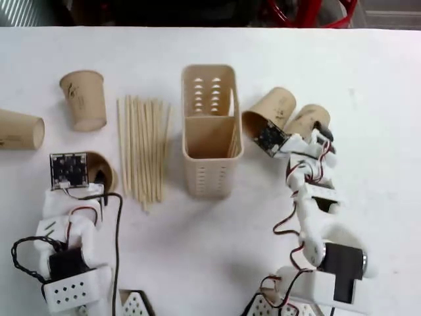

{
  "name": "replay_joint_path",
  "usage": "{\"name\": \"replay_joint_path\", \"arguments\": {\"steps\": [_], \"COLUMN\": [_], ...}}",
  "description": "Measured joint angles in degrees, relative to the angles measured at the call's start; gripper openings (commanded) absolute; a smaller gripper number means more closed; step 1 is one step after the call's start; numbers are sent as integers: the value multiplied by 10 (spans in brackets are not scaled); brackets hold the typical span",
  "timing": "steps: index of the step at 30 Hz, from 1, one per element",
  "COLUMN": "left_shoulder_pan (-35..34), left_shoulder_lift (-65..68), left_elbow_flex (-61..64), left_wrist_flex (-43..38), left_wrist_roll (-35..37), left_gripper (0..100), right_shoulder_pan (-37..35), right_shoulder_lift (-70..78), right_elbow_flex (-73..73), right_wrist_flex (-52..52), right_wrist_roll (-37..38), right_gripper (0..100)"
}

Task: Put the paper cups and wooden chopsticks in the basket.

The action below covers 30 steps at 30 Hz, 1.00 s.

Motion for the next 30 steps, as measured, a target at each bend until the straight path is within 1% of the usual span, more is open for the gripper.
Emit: {"name": "replay_joint_path", "arguments": {"steps": [2,7,9,11,15,21,23,26,30], "left_shoulder_pan": [0,0,0,0,0,0,0,0,0], "left_shoulder_lift": [0,0,0,0,0,0,-1,-1,-1], "left_elbow_flex": [1,1,1,1,11,12,18,19,19], "left_wrist_flex": [0,0,0,0,-9,-17,-21,-21,-21], "left_wrist_roll": [0,0,0,0,0,0,0,0,0], "left_gripper": [199,199,199,199,199,199,199,199,199], "right_shoulder_pan": [7,47,67,85,116,115,102,62,10], "right_shoulder_lift": [-1,-17,-41,-78,-202,-457,-540,-642,-695], "right_elbow_flex": [-3,-2,0,1,1,1,-10,-55,-136], "right_wrist_flex": [-8,-4,32,82,213,476,574,714,848], "right_wrist_roll": [-1,-1,-11,-39,-105,-179,-193,-216,-255], "right_gripper": [13,17,18,18,18,17,17,17,17]}}
